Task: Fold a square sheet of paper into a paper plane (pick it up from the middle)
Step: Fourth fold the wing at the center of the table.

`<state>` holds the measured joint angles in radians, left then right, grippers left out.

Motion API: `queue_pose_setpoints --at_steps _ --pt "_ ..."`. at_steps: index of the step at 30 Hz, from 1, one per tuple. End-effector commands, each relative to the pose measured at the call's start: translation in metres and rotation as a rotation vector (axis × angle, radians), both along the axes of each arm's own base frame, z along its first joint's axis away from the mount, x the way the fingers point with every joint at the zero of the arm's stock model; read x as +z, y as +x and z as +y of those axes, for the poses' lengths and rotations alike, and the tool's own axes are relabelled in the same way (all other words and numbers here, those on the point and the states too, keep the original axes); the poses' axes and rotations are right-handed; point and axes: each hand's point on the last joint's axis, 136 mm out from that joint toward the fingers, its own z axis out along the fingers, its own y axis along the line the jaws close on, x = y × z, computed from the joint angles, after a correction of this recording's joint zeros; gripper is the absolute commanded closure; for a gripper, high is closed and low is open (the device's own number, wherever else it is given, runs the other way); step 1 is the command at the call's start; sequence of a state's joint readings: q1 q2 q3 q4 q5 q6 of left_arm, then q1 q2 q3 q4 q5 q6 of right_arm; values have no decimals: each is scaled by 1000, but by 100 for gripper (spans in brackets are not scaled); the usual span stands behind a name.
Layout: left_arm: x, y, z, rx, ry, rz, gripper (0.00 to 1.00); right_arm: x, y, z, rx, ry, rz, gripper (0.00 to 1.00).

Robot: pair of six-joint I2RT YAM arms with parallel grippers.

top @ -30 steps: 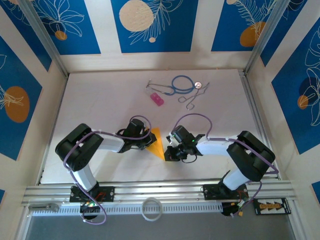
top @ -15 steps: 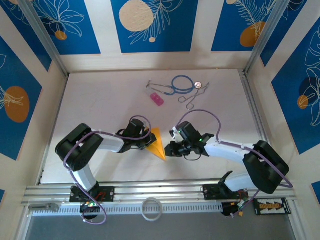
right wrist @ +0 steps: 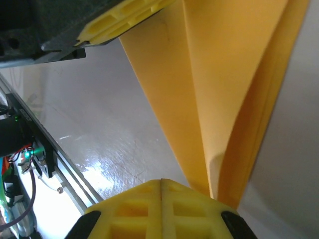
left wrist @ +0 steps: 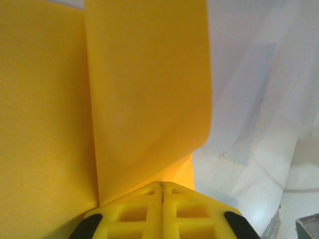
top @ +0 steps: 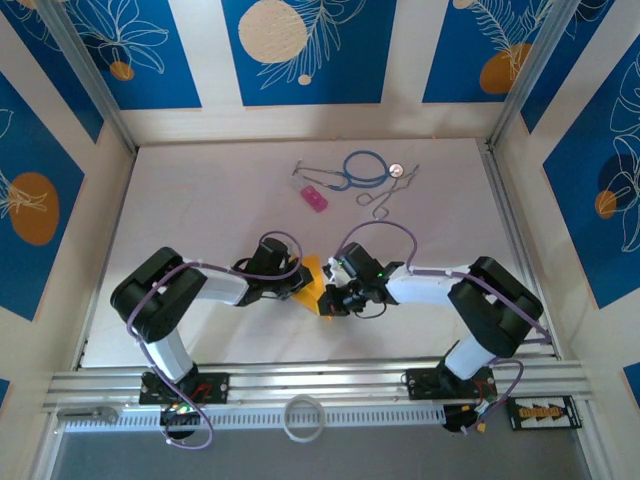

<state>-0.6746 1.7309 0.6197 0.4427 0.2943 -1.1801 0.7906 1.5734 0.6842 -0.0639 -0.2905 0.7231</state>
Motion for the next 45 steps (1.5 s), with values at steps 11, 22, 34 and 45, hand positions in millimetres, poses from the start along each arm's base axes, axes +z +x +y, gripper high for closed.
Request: queue_pose_setpoints --at_steps 11,22,34,45 --pt "-37 -13 31 58 141 82 100 -32 -15 -22 -39 -40 99 97" --pt "-38 -11 36 77 144 83 100 -38 -39 -41 -48 -41 145 97" --pt "-37 -13 37 77 139 81 100 30 -23 -28 -76 131 50 96" --pt "-35 -12 35 73 130 79 100 20 23 8 -76 62 53 96"
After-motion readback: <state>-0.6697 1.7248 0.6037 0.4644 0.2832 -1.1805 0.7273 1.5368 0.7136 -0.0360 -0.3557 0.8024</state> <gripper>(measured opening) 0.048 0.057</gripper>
